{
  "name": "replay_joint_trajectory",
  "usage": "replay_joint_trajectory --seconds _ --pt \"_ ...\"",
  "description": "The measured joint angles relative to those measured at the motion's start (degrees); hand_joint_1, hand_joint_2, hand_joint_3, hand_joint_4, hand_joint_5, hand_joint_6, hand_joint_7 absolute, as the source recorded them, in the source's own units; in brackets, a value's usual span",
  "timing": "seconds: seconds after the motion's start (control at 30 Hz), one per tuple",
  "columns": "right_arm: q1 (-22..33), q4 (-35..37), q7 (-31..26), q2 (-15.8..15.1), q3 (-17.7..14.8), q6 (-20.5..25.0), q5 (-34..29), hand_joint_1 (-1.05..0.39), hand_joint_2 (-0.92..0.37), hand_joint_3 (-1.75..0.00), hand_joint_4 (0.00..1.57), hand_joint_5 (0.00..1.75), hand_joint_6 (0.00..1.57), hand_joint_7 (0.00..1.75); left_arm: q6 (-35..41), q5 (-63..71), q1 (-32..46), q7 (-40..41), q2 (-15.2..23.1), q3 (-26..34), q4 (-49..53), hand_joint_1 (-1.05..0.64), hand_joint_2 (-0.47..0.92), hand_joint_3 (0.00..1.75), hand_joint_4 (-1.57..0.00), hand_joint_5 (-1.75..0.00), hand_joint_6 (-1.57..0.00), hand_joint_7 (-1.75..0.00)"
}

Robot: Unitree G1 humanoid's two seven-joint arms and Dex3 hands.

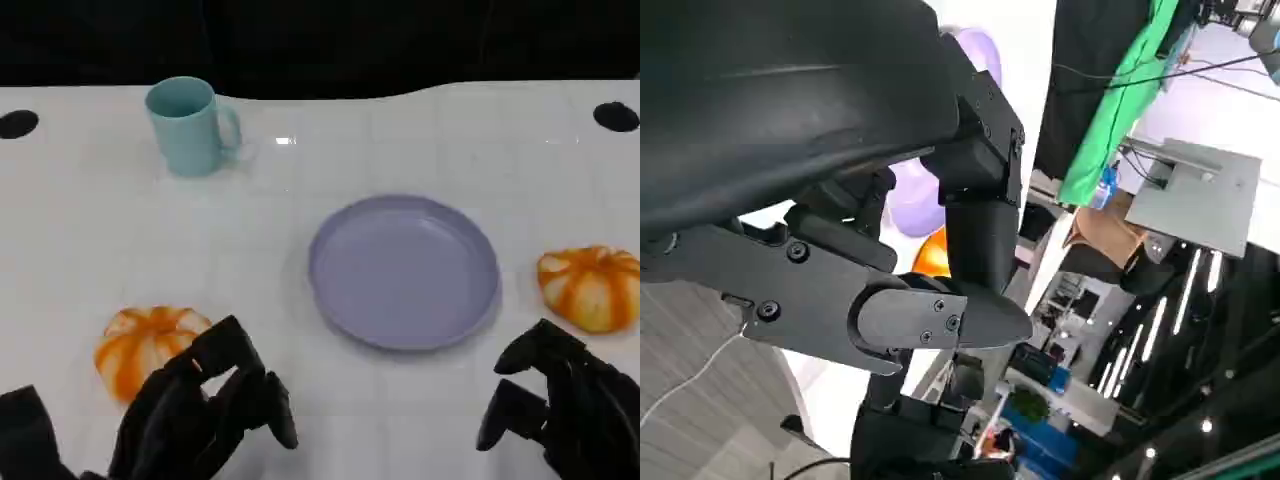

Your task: Grasp the bread from the table and place it into the plate.

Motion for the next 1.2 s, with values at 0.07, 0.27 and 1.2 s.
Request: replay_joint_trajectory --seconds 0.07,0.27,1.2 --pt "-0.11 0.28 0.02 0.0 0.0 -0.01 0.0 -0.52 -0.92 -0.43 0.61 1.75 0.42 1.65 0.24 -0.27 -0.04 -0.03 0.01 0.01 0.0 -0.61 0.92 0.3 -0.78 -1.75 -0.58 -1.75" --pt "-0.31 0.75 0.03 -0.01 -0.03 -0.01 0.02 -0.53 -0.92 -0.43 0.61 1.75 0.42 1.65 0.41 -0.27 -0.13 -0.03 0.02 0.0 0.0 -0.61 0.92 0.29 -0.78 -1.75 -0.58 -1.75" --pt "-0.65 0.8 -0.4 0.14 -0.13 1.24 0.31 -0.52 -0.92 -0.45 0.62 1.75 0.41 1.66 -9.91 9.91 -1.18 1.07 1.73 -0.08 -0.03 -0.61 0.92 0.24 -0.64 -1.14 -0.74 -0.47"
